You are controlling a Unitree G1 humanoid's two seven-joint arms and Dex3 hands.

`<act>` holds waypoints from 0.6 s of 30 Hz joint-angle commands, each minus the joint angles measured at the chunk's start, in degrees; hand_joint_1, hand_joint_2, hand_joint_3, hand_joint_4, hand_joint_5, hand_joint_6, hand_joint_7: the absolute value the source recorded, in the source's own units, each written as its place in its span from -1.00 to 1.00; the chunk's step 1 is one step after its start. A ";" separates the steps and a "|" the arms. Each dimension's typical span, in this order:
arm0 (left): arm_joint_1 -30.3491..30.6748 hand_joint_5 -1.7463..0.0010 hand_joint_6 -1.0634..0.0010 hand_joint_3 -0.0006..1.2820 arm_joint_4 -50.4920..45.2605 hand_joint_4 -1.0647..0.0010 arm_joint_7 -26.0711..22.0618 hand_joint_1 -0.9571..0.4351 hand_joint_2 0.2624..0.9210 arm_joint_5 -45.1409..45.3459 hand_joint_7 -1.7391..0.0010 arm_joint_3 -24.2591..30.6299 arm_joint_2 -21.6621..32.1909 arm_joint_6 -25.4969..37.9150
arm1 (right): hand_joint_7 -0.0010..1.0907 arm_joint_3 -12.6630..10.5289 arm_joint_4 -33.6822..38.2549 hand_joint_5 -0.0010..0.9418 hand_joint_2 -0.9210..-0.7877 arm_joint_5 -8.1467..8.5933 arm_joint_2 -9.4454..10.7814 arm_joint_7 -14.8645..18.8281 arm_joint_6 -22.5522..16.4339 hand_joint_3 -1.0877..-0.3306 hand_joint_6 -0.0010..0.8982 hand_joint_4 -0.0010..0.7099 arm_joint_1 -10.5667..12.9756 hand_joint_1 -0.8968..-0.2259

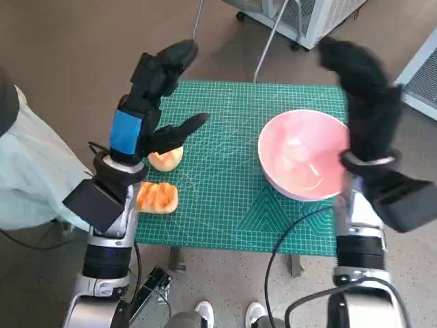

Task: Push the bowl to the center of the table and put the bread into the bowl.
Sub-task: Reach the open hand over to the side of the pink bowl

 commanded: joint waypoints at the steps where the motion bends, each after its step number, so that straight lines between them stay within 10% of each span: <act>1: 0.67 0.93 0.80 -0.69 0.03 0.38 0.20 -0.11 1.00 -0.84 0.21 0.53 -0.01 -0.34 | 0.24 -2.25 4.01 -1.00 -1.00 -2.68 -3.11 -3.98 -0.94 -0.33 -1.00 -0.37 2.70 -0.21; 18: 1.39 0.95 0.78 -0.69 0.45 0.40 1.03 -0.10 1.00 -0.28 0.22 0.39 -0.60 -1.44 | -0.04 -8.17 24.98 -1.00 -1.00 0.83 -6.09 -5.38 -1.01 -0.55 -1.00 -0.61 3.90 -0.05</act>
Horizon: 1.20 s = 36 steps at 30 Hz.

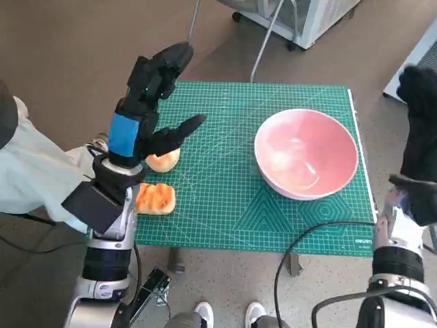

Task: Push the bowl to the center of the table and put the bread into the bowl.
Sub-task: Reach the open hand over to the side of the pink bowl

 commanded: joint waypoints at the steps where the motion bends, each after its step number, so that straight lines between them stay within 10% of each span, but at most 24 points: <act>1: 0.41 0.95 0.78 -0.69 0.48 0.40 0.59 -0.10 1.00 -0.10 0.22 0.27 -0.23 -0.95 | -0.10 -1.60 6.60 -1.00 -1.00 2.24 1.02 1.23 1.39 -0.57 -1.00 -0.66 1.31 -0.03; 10: 0.56 0.96 0.78 -0.69 0.71 0.39 -0.03 -0.10 1.00 -0.85 0.23 0.48 0.09 -1.13 | -0.30 -4.69 14.00 -0.99 -1.00 6.32 3.45 3.88 8.22 -0.57 -1.00 -0.77 0.14 0.04; 31: 2.32 0.97 0.74 -0.68 -1.27 0.37 -0.48 -0.12 1.00 -0.98 0.30 1.44 1.97 0.21 | -0.08 -4.57 17.51 -0.98 -1.00 6.05 10.72 2.28 17.88 -0.57 -0.99 -0.63 -4.28 0.10; 36: 3.19 0.98 0.70 -0.68 -2.34 0.36 -0.34 -0.13 1.00 -0.98 0.35 1.64 2.40 0.91 | -0.06 -6.59 17.92 -0.98 -1.00 8.28 12.61 3.10 20.79 -0.63 -0.98 -0.61 -6.45 0.13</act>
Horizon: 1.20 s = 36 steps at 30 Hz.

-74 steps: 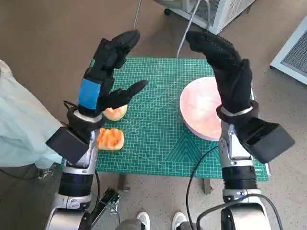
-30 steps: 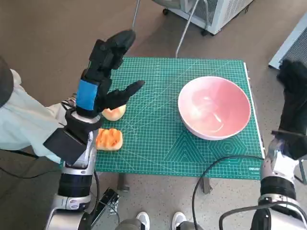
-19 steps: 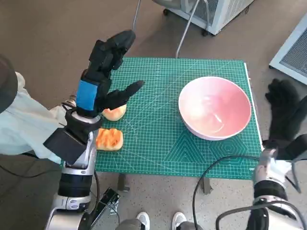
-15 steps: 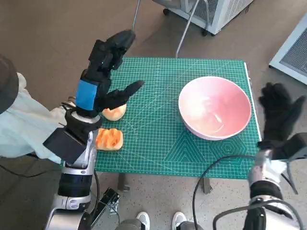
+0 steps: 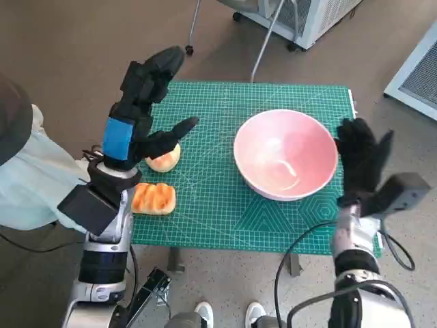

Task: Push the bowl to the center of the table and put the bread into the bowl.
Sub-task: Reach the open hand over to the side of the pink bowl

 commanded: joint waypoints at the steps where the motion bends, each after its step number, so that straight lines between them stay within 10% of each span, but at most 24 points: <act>1: 1.34 0.98 0.69 -0.68 -1.74 0.36 -0.16 -0.13 1.00 -0.31 0.36 0.44 0.90 0.92 | -0.05 -2.39 1.41 -0.98 -1.00 2.47 2.20 0.15 3.74 -0.63 -0.97 -0.61 -1.67 0.13; 18: 3.83 0.98 0.65 -0.69 -5.02 0.34 0.08 -0.15 1.00 -0.39 0.41 0.65 1.55 2.69 | 0.05 -8.04 2.01 -0.91 -1.00 7.64 8.04 -1.39 8.03 -0.50 -0.76 -0.33 -8.32 -0.01; 30: 5.55 0.99 0.57 -0.70 -6.39 0.31 -0.28 -0.14 1.00 -1.30 0.50 1.24 1.74 3.14 | 0.08 -7.10 1.91 -0.92 -1.00 5.64 8.55 -3.24 9.29 -0.51 -0.69 -0.30 -10.40 0.08; 36: 6.81 0.99 0.49 -0.71 -6.32 0.31 -1.02 -0.14 1.00 -1.93 0.59 2.42 2.92 2.59 | 0.06 -3.28 1.14 -0.93 -1.00 0.98 6.78 -5.35 6.72 -0.53 -0.74 -0.29 -10.80 0.16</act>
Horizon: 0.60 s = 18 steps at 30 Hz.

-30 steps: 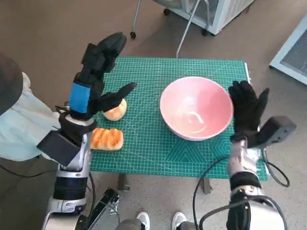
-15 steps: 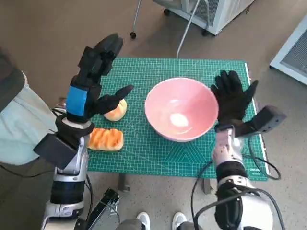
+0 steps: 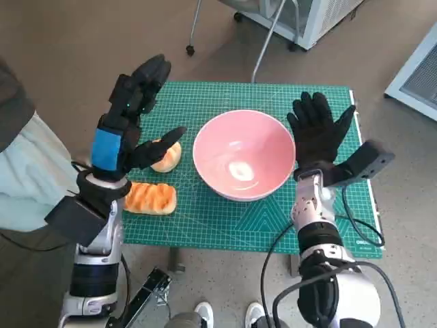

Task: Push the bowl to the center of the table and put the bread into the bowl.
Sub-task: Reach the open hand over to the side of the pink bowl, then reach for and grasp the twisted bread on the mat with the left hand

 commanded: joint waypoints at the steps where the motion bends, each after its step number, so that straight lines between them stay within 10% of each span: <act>1: 1.42 0.99 0.48 -0.71 -0.83 0.31 -0.79 -0.14 1.00 -0.96 0.60 1.57 1.88 -0.38 | 0.06 3.85 -0.16 -0.93 -1.00 -4.69 -2.06 -3.05 -2.06 -0.54 -0.75 -0.29 0.03 0.17; 10: 3.04 1.00 0.35 -0.70 -2.89 0.33 -4.07 -0.19 1.00 0.11 0.81 4.09 8.64 0.13 | 0.08 13.50 -3.69 -0.95 -1.00 -15.32 -5.62 -5.33 -11.43 -0.51 -0.78 -0.29 -0.51 -0.02; 18: 5.76 1.00 0.44 -0.72 -9.59 0.44 -11.66 -0.22 1.00 2.02 0.90 5.68 21.27 7.08 | 0.31 15.34 -12.43 -0.97 -1.00 -10.87 -5.31 8.36 -22.13 -0.23 -0.86 -0.25 -0.45 -0.26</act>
